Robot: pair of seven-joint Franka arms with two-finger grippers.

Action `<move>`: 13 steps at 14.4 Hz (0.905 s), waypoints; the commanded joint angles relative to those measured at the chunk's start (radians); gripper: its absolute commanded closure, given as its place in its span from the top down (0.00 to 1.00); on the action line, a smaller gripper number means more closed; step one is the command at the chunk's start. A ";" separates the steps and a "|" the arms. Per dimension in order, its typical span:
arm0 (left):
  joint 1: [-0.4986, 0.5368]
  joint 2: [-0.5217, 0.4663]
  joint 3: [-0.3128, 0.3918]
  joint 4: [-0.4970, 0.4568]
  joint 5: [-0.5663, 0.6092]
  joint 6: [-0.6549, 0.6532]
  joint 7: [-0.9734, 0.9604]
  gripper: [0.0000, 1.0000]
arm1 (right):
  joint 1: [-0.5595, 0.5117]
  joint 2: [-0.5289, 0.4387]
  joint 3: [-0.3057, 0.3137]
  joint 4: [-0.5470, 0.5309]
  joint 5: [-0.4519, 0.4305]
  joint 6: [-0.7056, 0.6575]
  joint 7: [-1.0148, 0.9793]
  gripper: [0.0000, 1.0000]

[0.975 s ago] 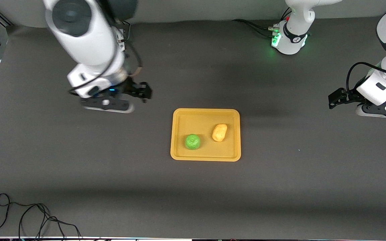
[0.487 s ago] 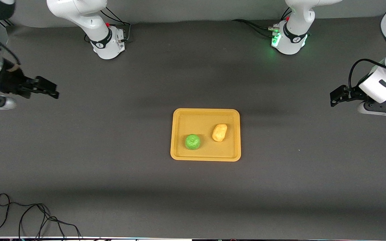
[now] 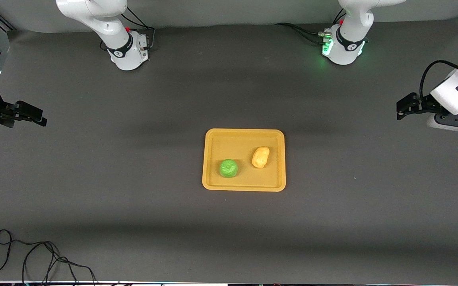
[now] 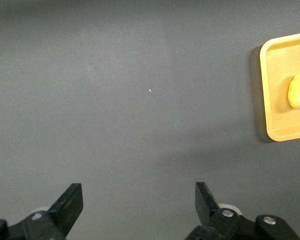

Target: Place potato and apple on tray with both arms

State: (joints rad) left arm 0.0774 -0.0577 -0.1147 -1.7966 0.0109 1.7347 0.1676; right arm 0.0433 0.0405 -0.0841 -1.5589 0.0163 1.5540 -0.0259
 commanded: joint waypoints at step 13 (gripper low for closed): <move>-0.002 0.012 0.001 -0.004 0.024 -0.004 0.012 1.00 | 0.006 -0.024 -0.006 -0.007 -0.007 -0.017 -0.051 1.00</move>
State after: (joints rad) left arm 0.0775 -0.0470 -0.1144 -1.8002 0.0215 1.7349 0.1693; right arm 0.0464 0.0262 -0.0832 -1.5587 -0.0097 1.5453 -0.0581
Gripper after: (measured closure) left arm 0.000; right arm 0.000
